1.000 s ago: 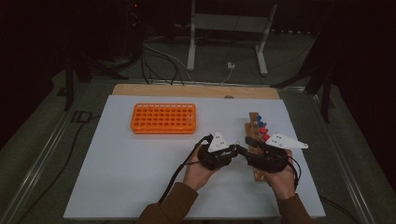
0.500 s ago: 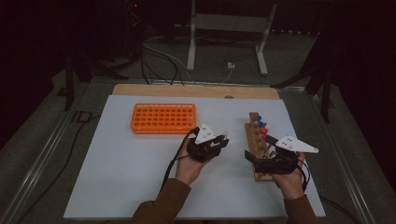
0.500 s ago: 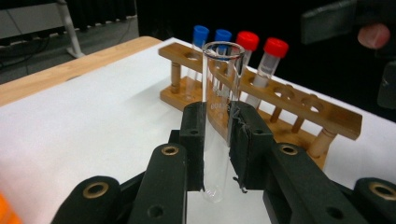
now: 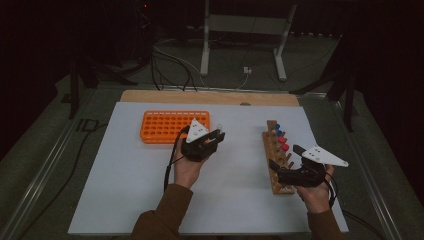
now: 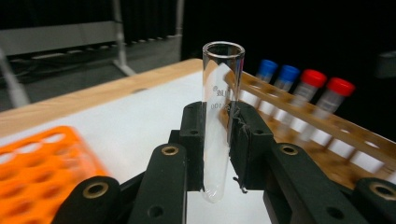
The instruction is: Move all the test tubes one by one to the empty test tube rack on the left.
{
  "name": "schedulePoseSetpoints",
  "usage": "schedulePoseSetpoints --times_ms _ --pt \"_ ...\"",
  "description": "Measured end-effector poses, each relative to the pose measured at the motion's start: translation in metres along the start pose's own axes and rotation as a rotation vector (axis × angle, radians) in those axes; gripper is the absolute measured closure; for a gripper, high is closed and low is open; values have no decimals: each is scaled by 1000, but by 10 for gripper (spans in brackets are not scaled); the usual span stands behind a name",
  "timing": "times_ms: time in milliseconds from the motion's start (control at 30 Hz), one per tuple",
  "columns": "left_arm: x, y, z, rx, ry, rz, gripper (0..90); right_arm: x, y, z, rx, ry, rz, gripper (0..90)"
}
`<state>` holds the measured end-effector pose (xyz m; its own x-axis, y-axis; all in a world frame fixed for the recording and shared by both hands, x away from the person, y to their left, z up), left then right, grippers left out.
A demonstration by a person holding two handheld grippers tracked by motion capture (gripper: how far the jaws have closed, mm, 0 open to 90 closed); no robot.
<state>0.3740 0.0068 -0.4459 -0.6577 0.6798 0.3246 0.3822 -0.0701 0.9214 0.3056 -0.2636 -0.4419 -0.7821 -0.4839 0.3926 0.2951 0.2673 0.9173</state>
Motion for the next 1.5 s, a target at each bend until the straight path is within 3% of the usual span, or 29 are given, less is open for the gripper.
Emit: schedulePoseSetpoints --times_ms 133,333,500,633,967,1233,1333,1500 --pt "7 7 18 -11 71 -29 767 0 0 -1 -2 -1 -3 0" --pt "11 11 46 29 177 -61 766 1 2 -2 -12 -4 -14 0" --pt "3 6 65 33 250 -59 766 0 2 -3 -16 -3 -20 0" --pt "-8 1 75 65 299 -59 766 0 3 -2 -17 -1 -24 0" --pt "-30 -17 86 102 354 -5 766 1 3 -3 -19 7 -31 0" --pt "-43 -41 86 54 359 112 770 0 2 -2 -12 16 -28 0" --pt "-42 -44 87 66 357 117 774 0 1 -2 -11 19 -27 0" --pt "-43 -45 86 34 364 156 775 -2 0 -3 -14 19 -21 0"
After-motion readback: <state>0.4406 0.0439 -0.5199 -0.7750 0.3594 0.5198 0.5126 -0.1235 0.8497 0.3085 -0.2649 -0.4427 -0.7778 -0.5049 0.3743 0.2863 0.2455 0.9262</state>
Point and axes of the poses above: each handheld gripper's, and its own axes: x roughly backward along the jaws, y roughly out of its top, z roughly to its left, the point moved 5 cm from there along -x, roughly forward along the jaws, and after that the axes turned 7 degrees about x, right-handed, at the moved point
